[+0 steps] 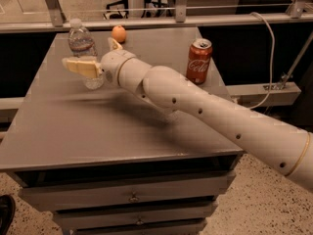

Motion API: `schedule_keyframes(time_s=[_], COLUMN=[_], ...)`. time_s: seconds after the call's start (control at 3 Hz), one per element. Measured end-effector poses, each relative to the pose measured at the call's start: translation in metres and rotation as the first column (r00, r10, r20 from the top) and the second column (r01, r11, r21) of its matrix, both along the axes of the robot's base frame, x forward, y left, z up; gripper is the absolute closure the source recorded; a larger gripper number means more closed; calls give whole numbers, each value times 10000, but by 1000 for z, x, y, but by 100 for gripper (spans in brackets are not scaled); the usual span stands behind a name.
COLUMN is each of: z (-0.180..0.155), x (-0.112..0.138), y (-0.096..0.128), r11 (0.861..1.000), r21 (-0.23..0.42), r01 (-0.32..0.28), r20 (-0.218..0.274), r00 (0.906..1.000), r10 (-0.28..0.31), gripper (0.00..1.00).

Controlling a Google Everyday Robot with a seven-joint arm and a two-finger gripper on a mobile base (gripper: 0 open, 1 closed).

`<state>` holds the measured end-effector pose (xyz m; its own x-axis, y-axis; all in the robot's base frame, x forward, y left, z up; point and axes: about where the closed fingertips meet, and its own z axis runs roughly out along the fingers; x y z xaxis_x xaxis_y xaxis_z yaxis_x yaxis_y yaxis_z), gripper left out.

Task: Place water bottle upright

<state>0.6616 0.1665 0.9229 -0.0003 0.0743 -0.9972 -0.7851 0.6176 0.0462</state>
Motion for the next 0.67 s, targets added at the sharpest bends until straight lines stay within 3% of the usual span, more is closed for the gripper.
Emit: schedule_keyframes(time_s=[0.67], z=[2], x=[-6], y=[-12], r11=[9999], r21=[-41], r01=[-99], r20=[-178], r00=[9998], r10=[98], gripper=[0])
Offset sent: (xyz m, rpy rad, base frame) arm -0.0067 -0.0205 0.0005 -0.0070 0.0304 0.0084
